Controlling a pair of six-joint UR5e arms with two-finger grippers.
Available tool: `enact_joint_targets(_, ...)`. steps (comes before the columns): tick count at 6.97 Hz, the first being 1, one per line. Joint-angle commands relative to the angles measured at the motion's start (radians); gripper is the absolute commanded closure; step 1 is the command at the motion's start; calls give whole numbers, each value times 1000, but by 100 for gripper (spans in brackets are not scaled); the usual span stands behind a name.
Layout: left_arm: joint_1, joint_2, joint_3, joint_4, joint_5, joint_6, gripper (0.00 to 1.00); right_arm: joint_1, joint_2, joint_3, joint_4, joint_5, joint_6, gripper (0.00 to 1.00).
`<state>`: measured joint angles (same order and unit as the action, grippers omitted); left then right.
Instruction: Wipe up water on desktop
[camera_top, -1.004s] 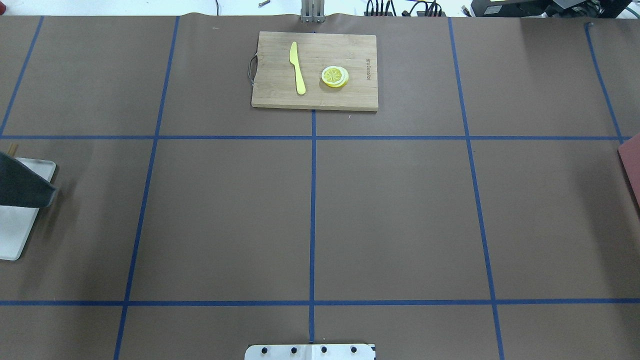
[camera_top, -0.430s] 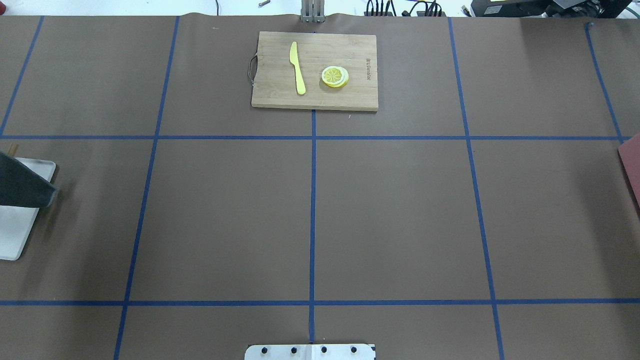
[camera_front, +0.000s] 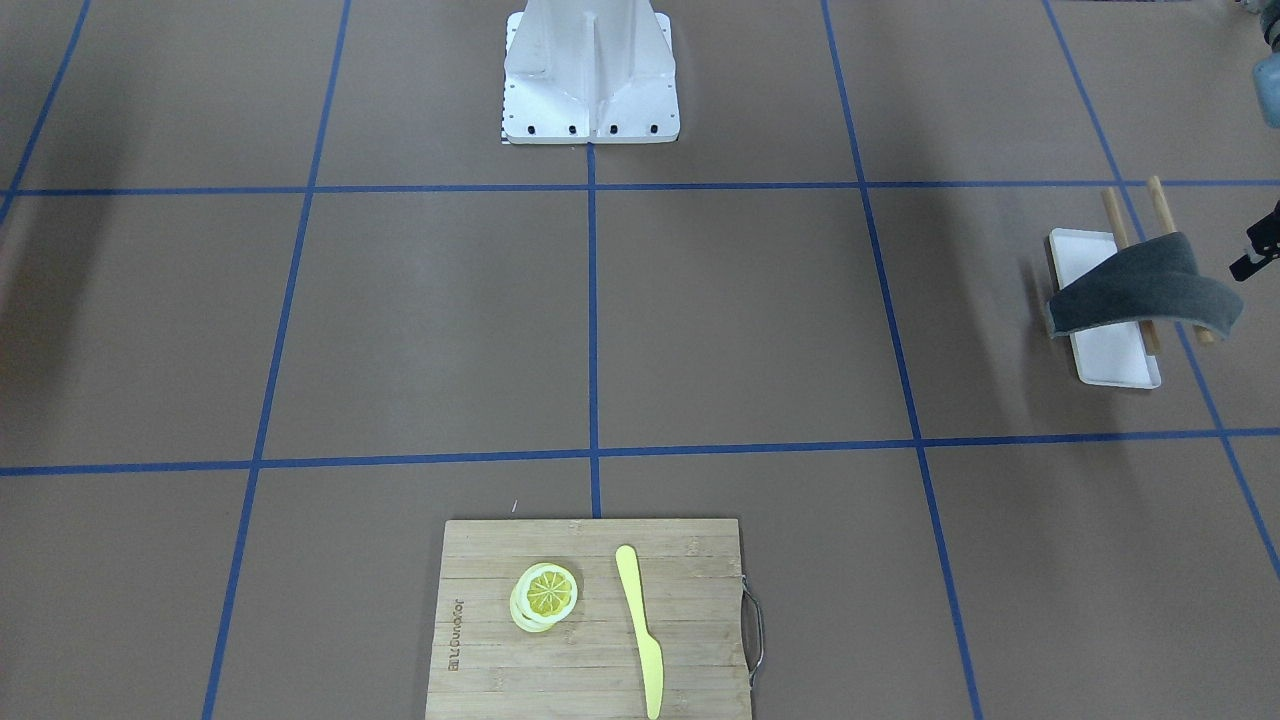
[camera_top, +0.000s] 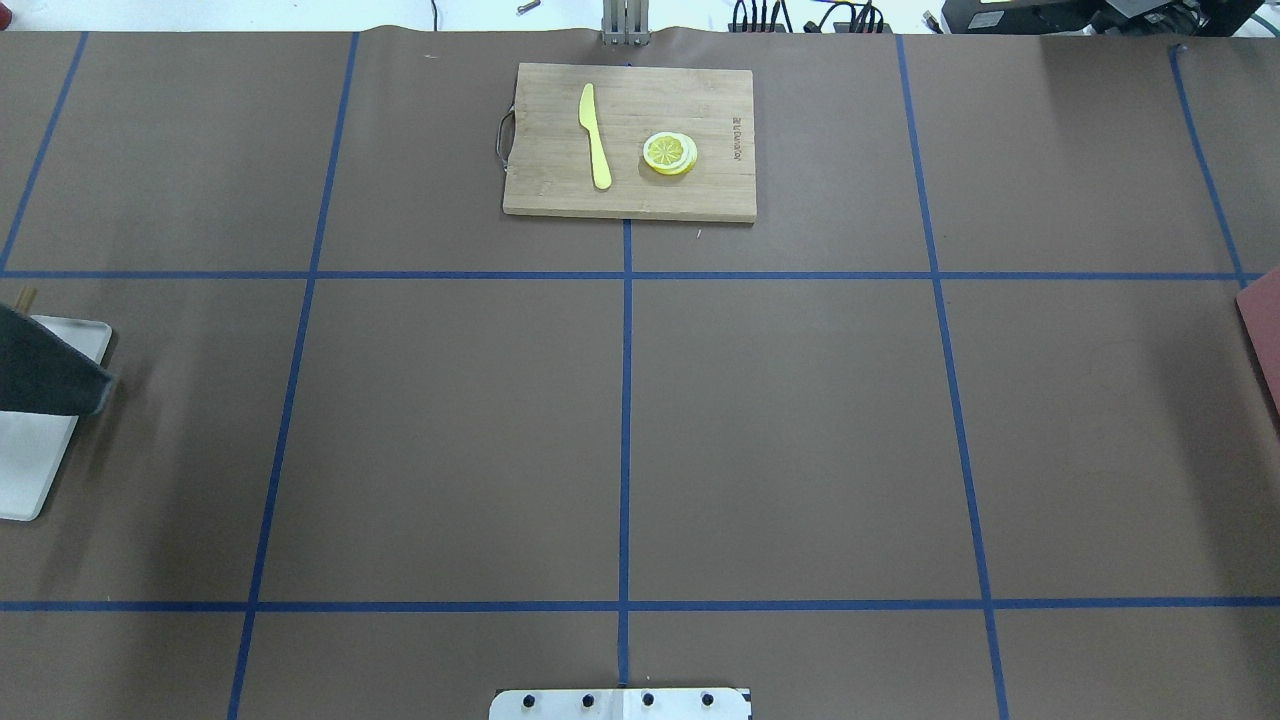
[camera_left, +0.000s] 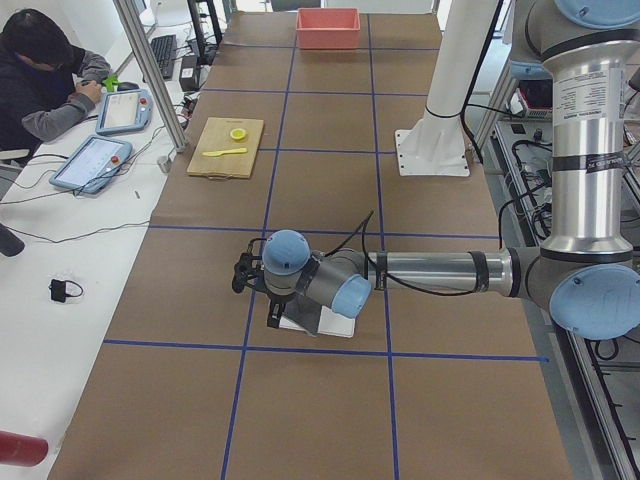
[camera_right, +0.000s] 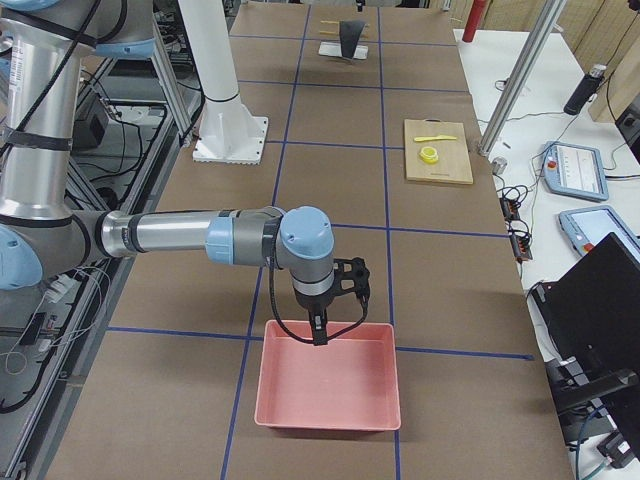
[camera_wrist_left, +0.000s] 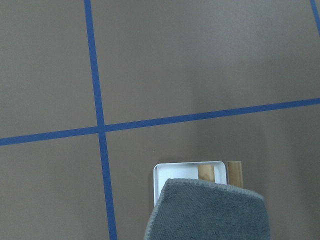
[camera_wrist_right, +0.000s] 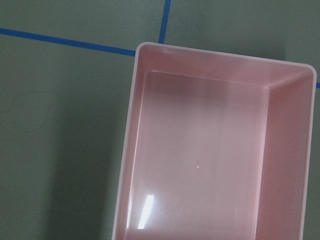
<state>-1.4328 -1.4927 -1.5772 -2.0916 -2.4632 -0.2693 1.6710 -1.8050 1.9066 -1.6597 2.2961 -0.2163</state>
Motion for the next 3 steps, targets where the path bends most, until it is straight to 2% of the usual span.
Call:
enact_joint_targets(1,17,-63,123,-91,-2,-20,2,1,-5,-3,29,-1,0,0)
enact_joint_targets(2,20,-63,126,-93,-31,-21,4,1,-5,-3,29,-1,1,0)
enact_joint_targets(3,22,-61,125,-99,-104,-24,12,1,-7,0,29,-1,2,0)
